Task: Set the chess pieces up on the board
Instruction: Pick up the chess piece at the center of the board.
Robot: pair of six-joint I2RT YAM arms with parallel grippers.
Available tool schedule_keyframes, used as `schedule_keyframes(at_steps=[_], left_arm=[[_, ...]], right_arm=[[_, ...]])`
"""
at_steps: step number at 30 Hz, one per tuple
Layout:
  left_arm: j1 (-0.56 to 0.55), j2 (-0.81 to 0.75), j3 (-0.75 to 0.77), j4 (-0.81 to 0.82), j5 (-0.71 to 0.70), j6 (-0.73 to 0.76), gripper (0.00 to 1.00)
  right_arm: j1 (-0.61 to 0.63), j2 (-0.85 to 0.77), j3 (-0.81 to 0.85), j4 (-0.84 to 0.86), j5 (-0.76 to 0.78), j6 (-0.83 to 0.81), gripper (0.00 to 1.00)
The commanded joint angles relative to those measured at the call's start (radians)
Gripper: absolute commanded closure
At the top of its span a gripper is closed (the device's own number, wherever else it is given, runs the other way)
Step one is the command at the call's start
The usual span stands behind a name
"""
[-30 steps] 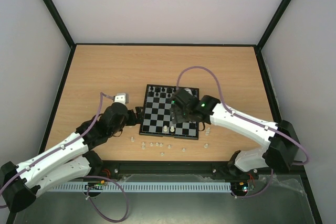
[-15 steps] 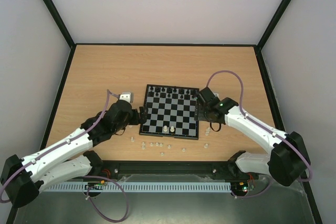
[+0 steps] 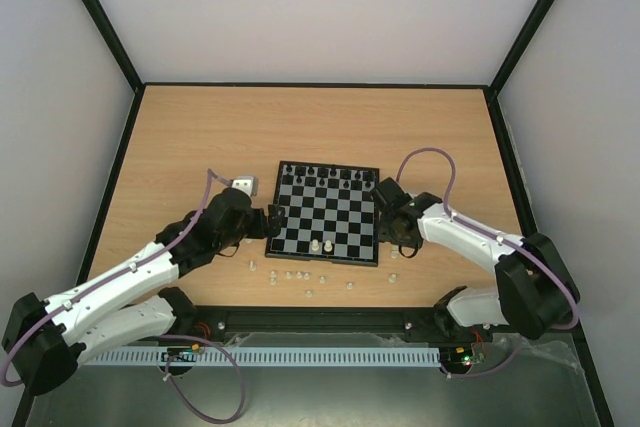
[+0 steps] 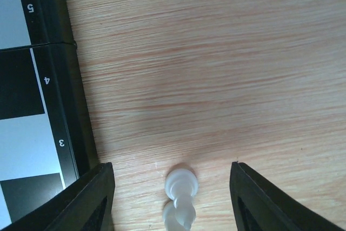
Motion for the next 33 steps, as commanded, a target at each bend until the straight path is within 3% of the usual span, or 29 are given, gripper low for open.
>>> schedule_keyframes(at_steps=[1, 7, 12, 33], left_arm=[[0.015, 0.002, 0.003, 0.029, 0.042, 0.029, 0.01], [0.032, -0.002, -0.02, 0.044, 0.07, 0.04, 0.01], [0.039, -0.012, -0.022, 0.045, 0.081, 0.044, 0.0], [0.044, -0.015, -0.035, 0.054, 0.092, 0.046, 0.01]], right_arm=[[-0.004, -0.05, -0.029, -0.04, 0.0, 0.064, 0.44], [-0.004, -0.059, -0.044, -0.035, -0.03, 0.078, 0.56], [-0.004, -0.064, -0.06, -0.035, -0.042, 0.092, 0.58], [-0.004, -0.044, -0.072, -0.021, -0.038, 0.094, 0.84]])
